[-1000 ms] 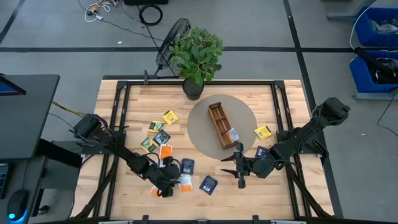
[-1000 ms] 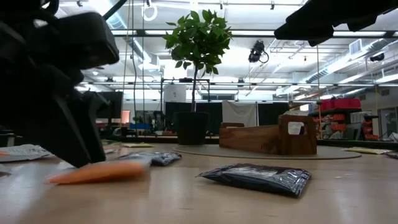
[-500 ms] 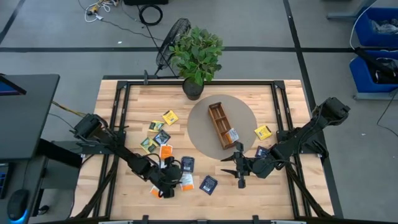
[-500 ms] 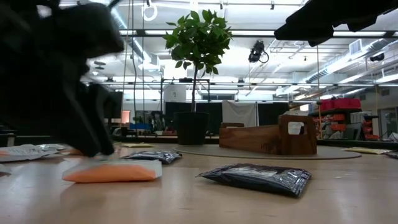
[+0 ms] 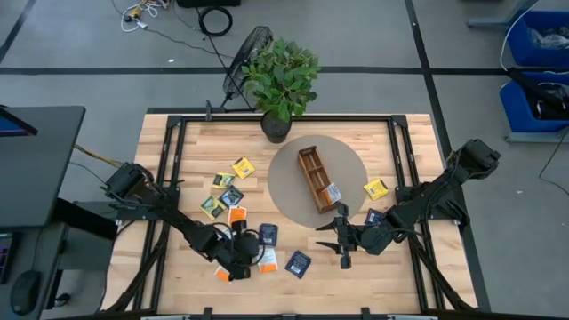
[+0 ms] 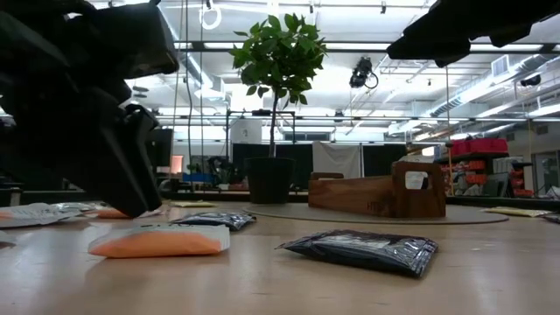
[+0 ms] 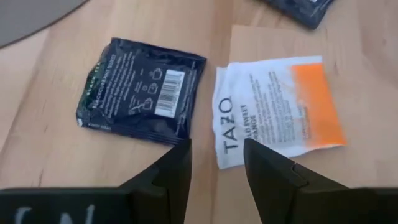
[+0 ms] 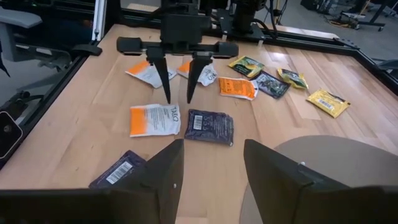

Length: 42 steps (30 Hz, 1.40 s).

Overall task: Pick & Place Tea
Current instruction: Put the white tea bag into the bottom section of the wooden organizer

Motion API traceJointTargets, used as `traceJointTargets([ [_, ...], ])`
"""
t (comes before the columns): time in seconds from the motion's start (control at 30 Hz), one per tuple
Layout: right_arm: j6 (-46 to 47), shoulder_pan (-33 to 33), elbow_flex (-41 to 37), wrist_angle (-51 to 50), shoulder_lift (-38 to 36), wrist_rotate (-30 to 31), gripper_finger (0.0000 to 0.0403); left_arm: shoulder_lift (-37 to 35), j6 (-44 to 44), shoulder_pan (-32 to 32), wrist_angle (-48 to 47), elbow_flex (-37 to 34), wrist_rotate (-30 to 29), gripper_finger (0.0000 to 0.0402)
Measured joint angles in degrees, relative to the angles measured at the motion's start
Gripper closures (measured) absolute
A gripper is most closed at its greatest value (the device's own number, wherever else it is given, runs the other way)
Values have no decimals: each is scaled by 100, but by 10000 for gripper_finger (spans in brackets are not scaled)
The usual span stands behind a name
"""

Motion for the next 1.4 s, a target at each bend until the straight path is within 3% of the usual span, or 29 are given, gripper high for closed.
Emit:
traceJointTargets([
  [0.7, 69, -3, 0, -42, -2, 11, 225, 393, -304, 49, 327, -24, 163, 255],
  [0.83, 69, -5, 0, -42, -2, 13, 225, 405, -304, 49, 363, -22, 17, 289],
  [1.03, 69, -5, 0, -42, -2, 15, 225, 420, -154, 75, 460, -26, -41, 386],
  [1.4, 163, -5, 0, -42, -2, 17, 225, 445, 450, 90, 813, -52, -393, 399],
])
